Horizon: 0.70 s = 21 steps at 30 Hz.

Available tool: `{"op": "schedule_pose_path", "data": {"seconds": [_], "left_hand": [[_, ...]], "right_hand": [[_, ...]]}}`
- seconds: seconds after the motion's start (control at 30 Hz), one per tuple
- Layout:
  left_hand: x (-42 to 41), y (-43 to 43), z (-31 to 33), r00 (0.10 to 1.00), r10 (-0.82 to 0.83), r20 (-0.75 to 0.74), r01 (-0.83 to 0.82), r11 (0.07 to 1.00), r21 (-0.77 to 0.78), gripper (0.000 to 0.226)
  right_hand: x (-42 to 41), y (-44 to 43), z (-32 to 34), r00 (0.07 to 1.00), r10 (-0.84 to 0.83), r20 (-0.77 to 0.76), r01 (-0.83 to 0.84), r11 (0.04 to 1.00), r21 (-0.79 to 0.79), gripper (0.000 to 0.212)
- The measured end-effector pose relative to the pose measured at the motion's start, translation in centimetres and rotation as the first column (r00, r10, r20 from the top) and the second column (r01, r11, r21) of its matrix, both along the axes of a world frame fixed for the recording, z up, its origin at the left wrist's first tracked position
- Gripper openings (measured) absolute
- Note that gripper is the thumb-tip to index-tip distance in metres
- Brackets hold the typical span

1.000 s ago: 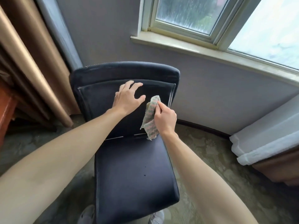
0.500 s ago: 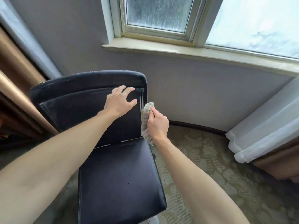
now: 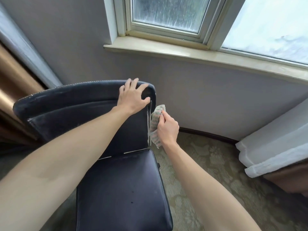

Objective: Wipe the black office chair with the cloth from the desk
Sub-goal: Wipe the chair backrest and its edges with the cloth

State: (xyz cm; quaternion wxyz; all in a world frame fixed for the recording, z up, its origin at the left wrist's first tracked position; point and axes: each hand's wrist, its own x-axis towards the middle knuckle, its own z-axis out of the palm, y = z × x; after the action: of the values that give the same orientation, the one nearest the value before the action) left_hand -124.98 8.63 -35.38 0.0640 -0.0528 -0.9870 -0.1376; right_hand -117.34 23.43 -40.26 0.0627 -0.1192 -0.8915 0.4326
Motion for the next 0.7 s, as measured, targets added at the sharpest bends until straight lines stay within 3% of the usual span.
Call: {"op": "schedule_pose_path", "data": {"seconds": [0.27, 0.47, 0.7], "left_hand": [[-3.9, 1.7, -1.1, 0.997, 0.081, 0.007, -0.079, 0.99, -0.118, 0.05], [-4.3, 3.8, -1.9, 0.975, 0.212, -0.069, -0.218, 0.969, -0.115, 0.041], [-4.7, 5.1, -1.3, 0.951, 0.297, -0.08, -0.305, 0.947, -0.103, 0.033]], "right_hand": [[-5.1, 0.6, -1.6, 1.0, 0.002, 0.018, -0.001, 0.996, -0.088, 0.037], [-9.9, 3.7, -2.1, 0.989, 0.144, 0.028, -0.137, 0.977, -0.165, 0.039], [-13.2, 3.3, -1.5, 0.929, 0.37, -0.026, -0.36, 0.881, -0.307, 0.037]]}}
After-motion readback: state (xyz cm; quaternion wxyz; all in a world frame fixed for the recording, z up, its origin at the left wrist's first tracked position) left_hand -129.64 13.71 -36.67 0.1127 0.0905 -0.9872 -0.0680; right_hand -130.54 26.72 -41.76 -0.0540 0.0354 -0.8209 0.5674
